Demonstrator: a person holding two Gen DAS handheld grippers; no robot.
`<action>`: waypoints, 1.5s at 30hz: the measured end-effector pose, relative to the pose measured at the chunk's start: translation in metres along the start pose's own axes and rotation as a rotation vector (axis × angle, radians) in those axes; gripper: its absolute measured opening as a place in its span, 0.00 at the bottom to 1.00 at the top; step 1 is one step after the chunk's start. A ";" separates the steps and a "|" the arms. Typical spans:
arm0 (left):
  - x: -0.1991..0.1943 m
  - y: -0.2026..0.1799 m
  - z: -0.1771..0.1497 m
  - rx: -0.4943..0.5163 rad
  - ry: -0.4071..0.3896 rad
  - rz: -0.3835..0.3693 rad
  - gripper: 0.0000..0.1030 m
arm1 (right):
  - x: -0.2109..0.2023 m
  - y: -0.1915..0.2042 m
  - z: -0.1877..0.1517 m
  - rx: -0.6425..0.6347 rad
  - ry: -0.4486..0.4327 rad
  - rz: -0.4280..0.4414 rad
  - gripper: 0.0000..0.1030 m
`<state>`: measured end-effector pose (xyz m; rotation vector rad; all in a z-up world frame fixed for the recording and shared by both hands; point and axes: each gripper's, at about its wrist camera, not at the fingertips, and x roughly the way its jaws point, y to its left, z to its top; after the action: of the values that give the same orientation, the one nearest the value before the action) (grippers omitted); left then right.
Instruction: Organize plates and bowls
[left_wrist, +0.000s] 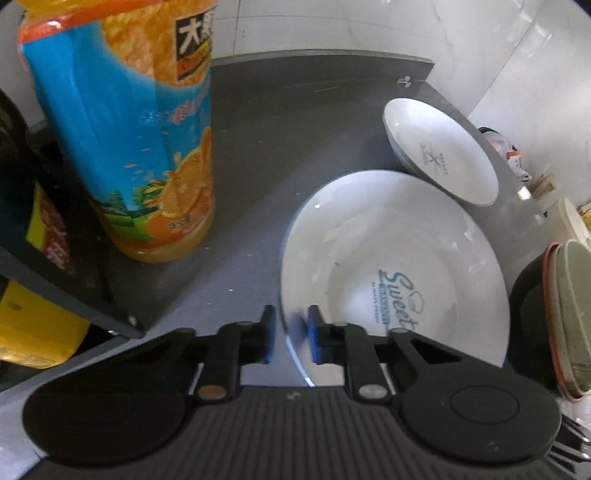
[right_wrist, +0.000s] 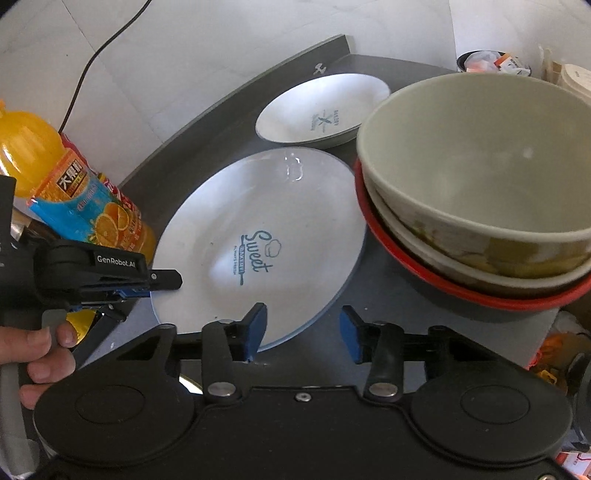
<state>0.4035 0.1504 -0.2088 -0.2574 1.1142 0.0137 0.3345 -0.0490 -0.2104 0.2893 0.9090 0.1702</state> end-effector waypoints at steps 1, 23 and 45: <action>0.000 -0.001 0.000 -0.002 0.001 0.004 0.13 | 0.002 0.001 0.001 -0.007 0.000 0.000 0.34; 0.019 -0.007 0.010 0.048 -0.012 0.033 0.19 | 0.020 0.004 0.005 -0.128 0.045 -0.050 0.28; -0.032 0.008 0.002 0.059 -0.064 -0.013 0.12 | -0.011 0.018 -0.004 -0.188 -0.078 -0.064 0.24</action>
<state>0.3897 0.1625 -0.1810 -0.2106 1.0476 -0.0222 0.3241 -0.0342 -0.1987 0.0920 0.8179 0.1830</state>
